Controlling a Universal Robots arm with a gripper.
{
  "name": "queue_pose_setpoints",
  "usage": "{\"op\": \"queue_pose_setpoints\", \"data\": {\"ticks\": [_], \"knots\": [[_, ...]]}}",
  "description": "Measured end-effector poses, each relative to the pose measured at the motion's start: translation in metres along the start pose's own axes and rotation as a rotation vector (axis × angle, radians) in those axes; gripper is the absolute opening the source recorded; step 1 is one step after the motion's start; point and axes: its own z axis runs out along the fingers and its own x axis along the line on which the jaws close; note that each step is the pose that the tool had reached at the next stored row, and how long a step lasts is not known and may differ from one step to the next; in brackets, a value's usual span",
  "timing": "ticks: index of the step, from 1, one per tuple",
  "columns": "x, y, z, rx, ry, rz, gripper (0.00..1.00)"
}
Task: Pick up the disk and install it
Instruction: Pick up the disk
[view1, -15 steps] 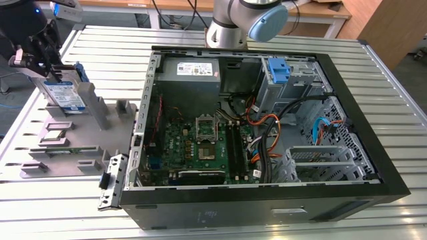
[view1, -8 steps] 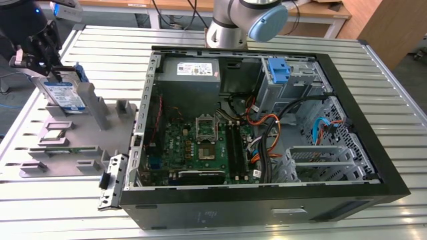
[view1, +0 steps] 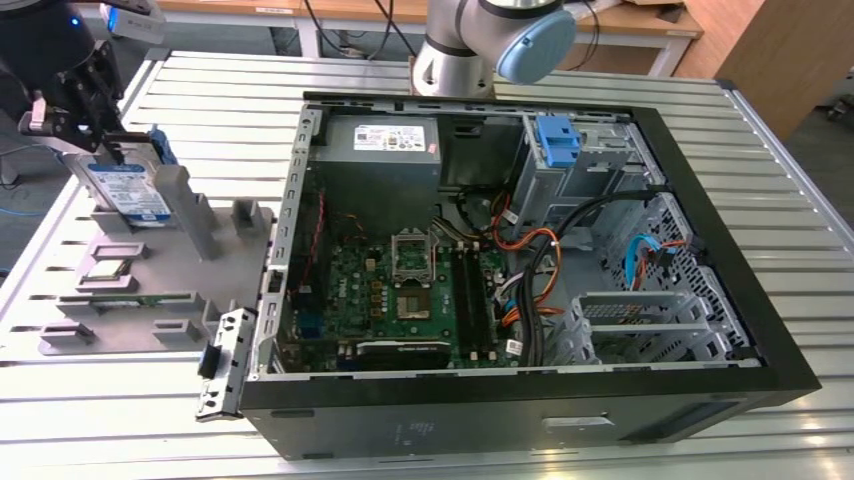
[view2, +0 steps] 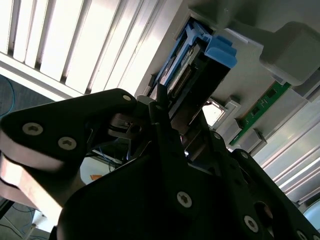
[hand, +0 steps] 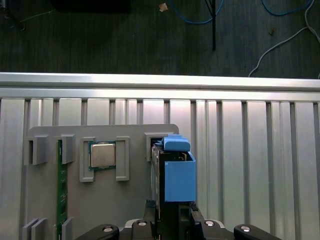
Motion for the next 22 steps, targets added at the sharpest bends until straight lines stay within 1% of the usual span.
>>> {"op": "queue_pose_setpoints", "data": {"ticks": [6, 10, 22], "knots": [[0.0000, 0.0000, -0.0001, 0.0000, -0.0001, 0.000, 0.35], [-0.0004, 0.0002, -0.0038, -0.0001, 0.0000, 0.000, 0.35], [-0.0003, 0.0002, -0.0039, -0.0004, 0.0000, 0.000, 0.35]]}}
